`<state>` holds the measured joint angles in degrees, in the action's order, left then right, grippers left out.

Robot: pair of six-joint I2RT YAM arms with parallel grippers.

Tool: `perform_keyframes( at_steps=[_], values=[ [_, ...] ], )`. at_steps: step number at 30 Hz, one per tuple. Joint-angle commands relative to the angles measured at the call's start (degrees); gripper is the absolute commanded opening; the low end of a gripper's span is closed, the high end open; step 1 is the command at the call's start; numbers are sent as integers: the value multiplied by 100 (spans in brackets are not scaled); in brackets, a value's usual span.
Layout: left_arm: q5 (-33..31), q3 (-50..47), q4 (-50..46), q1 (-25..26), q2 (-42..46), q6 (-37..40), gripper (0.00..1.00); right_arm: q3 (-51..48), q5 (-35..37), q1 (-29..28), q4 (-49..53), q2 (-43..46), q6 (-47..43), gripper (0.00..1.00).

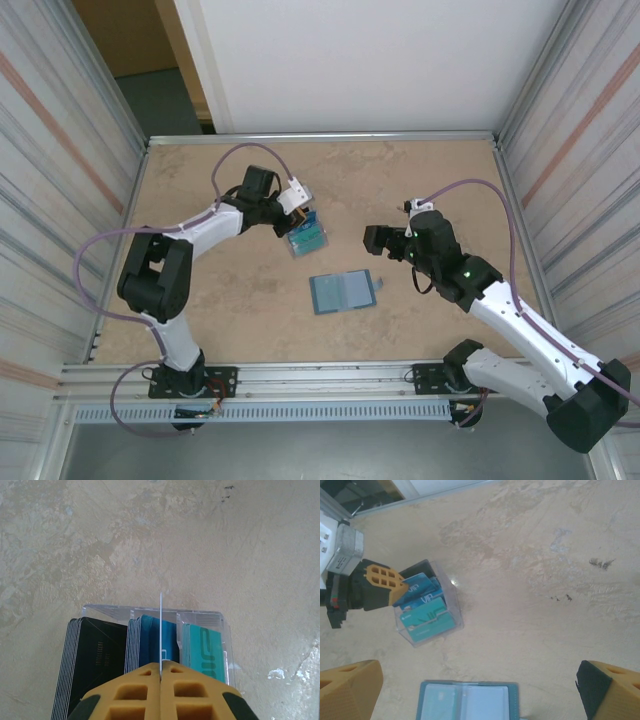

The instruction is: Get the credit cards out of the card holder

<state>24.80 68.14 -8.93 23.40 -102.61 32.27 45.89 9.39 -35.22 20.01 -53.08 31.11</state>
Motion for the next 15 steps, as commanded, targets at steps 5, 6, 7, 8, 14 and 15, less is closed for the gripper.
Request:
perform_keyframes(
  at_steps=[5, 6, 7, 8, 14, 15],
  values=[
    [54, 200, -43, -54, -150, 172, 0, 61, 28, 34, 83, 88, 154, 99],
    [60, 191, -46, -55, -169, 175, 0, 66, 28, 42, 93, 87, 158, 99],
    [56, 191, -61, -55, -180, 181, 0, 61, 28, 45, 95, 81, 163, 99],
    [54, 188, -73, -55, -192, 191, 0, 61, 23, 42, 99, 78, 171, 99],
    [-16, 191, -162, -55, -241, 251, 0, 43, -11, 51, 63, 46, 193, 99],
    [-45, 199, -170, -55, -248, 261, 0, 49, -20, 64, 56, 40, 193, 99]
  ],
)
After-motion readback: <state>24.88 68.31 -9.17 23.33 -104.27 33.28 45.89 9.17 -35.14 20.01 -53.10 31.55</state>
